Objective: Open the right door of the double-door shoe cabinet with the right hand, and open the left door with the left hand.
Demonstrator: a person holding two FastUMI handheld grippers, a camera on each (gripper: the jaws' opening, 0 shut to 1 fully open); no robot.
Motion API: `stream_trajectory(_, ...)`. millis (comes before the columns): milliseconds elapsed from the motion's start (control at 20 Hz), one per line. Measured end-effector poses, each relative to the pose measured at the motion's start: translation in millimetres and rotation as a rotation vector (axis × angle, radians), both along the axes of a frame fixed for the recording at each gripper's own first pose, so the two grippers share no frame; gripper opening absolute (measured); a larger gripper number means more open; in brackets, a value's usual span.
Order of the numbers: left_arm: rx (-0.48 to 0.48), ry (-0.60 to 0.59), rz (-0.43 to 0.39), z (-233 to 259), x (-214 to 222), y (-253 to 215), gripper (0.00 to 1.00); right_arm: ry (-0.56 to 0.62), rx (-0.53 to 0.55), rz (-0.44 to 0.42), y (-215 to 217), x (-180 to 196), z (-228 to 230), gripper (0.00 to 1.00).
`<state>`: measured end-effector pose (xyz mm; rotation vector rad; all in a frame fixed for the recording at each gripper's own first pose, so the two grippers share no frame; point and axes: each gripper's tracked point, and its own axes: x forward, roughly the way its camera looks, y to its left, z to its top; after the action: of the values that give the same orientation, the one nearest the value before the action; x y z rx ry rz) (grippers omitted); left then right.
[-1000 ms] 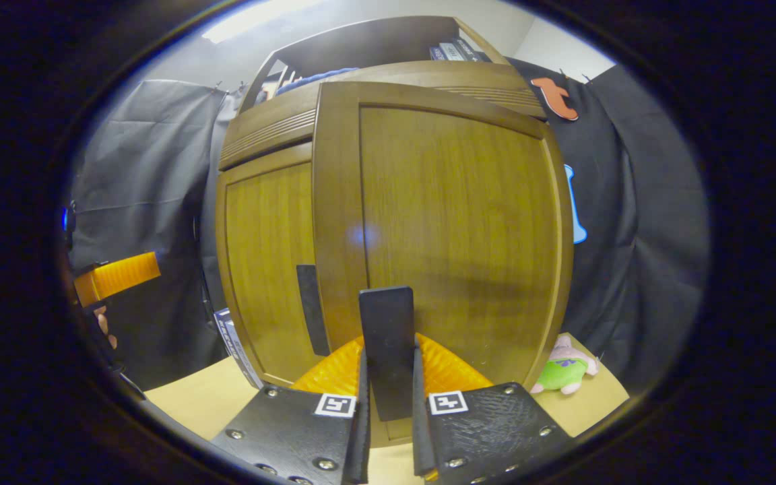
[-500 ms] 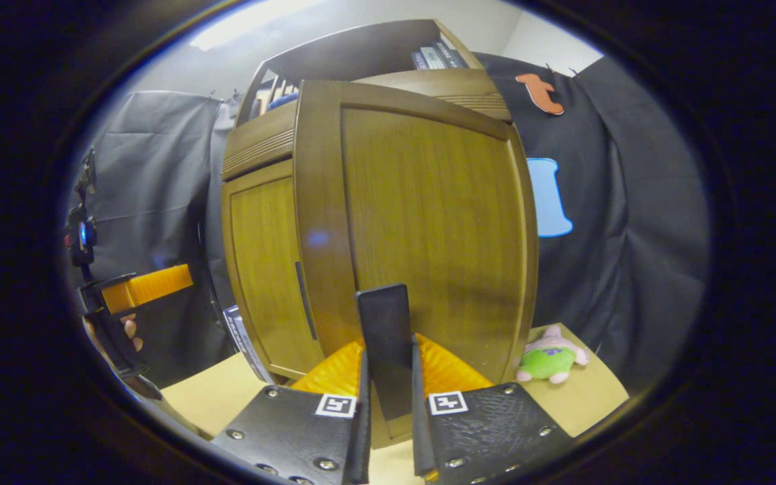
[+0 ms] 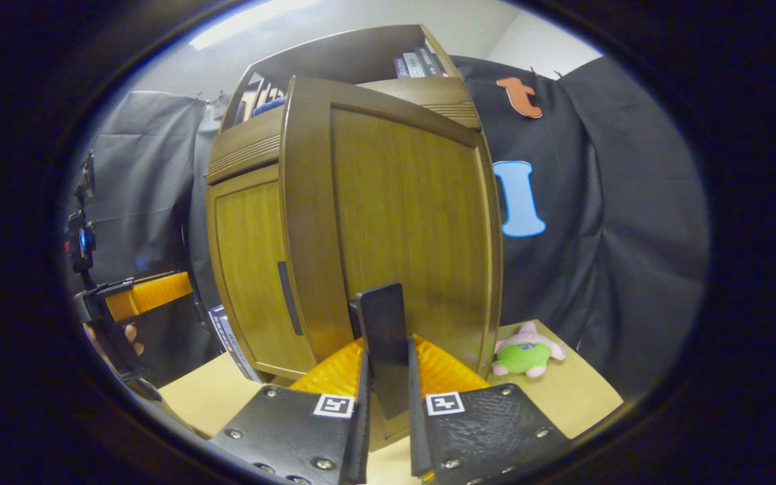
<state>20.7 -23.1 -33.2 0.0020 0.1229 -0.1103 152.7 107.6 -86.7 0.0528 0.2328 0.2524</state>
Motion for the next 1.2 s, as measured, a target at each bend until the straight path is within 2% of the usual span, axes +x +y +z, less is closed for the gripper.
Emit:
stream_trajectory(50,0.001,0.000,0.001,0.3,0.6,0.6,0.96,-0.012,-0.018,0.000,-1.2,-1.1,1.6,0.24)
stream_trajectory(100,0.001,-0.001,0.002,0.1,1.0,1.3,0.92,-0.014,-0.021,-0.005,-3.0,-0.3,2.7,0.23)
stream_trajectory(250,0.003,-0.003,0.009,0.3,1.3,3.9,0.96,-0.008,0.002,-0.020,-10.2,-3.7,4.4,0.24)
stream_trajectory(300,0.003,-0.006,0.007,0.8,1.2,3.0,0.92,-0.005,0.018,-0.024,-13.1,-4.4,3.9,0.24)
stream_trajectory(350,0.002,-0.008,0.003,1.4,1.5,2.1,0.96,-0.003,0.021,-0.023,-14.6,-5.3,3.6,0.24)
stream_trajectory(500,-0.002,0.001,-0.003,-1.1,-0.1,-1.2,0.96,-0.009,0.005,-0.044,-19.7,-8.4,4.4,0.24)
stream_trajectory(550,-0.001,0.003,-0.007,-1.2,0.4,-1.9,0.99,-0.009,0.005,-0.054,-23.4,-9.3,5.0,0.24)
stream_trajectory(700,0.003,0.001,-0.003,-1.1,0.1,-1.6,0.92,-0.015,-0.007,-0.083,-36.3,-12.1,6.9,0.24)
stream_trajectory(750,0.002,0.001,-0.001,-0.4,0.3,-1.5,0.96,-0.019,-0.018,-0.093,-41.1,-13.4,7.6,0.24)
stream_trajectory(850,0.005,0.003,-0.001,-2.3,-0.2,-3.3,0.92,-0.025,-0.035,-0.116,-53.6,-17.5,9.5,0.24)
stream_trajectory(900,0.011,0.003,0.000,-3.5,-0.5,-4.4,0.96,-0.026,-0.039,-0.129,-60.6,-19.0,10.7,0.24)
stream_trajectory(1150,0.024,0.009,-0.009,-8.0,0.7,-10.4,0.96,-0.013,-0.103,-0.197,-107.9,-26.2,8.6,0.24)
stream_trajectory(1200,0.017,0.014,-0.011,-9.5,0.5,-12.1,0.96,-0.019,-0.136,-0.242,-129.0,-46.6,22.2,0.25)
